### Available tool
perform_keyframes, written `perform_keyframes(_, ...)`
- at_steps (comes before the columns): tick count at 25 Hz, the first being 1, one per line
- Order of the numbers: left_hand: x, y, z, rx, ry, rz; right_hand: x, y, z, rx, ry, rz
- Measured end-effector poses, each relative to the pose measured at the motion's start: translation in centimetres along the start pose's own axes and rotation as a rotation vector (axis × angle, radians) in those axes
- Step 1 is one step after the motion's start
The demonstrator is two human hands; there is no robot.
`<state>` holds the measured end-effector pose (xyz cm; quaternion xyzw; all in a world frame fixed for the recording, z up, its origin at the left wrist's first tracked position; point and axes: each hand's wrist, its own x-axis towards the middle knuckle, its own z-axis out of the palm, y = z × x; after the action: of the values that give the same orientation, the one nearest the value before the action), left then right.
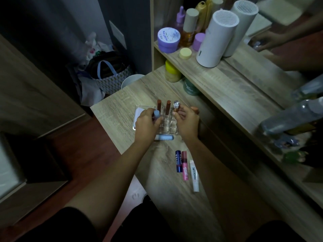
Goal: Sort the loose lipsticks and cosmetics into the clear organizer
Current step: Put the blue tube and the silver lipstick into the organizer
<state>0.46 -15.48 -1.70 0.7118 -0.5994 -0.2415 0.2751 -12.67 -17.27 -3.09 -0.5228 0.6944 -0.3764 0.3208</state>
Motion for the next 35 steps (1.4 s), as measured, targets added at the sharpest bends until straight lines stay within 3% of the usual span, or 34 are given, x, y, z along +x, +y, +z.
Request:
perform_keyframes(9, -0.6, 0.3, -1.0, -0.079, 0.013, -0.039, -0.5, -0.2, -2.3, -0.004, -0.087, 0.000)
perform_keyframes(18, -6.9, 1.2, -1.3, -0.119, 0.057, 0.038, -6.9, 1.8, -8.8, -0.098, -0.104, -0.076)
perform_keyframes(31, -17.8, 0.9, 4.9, 0.035, -0.277, 0.065, -15.2, 7.6, -8.7, -0.265, -0.170, 0.206)
perform_keyframes(35, -17.9, 2.4, 6.1, -0.035, -0.228, -0.094, -14.5, 7.9, -9.0, -0.167, -0.171, 0.317)
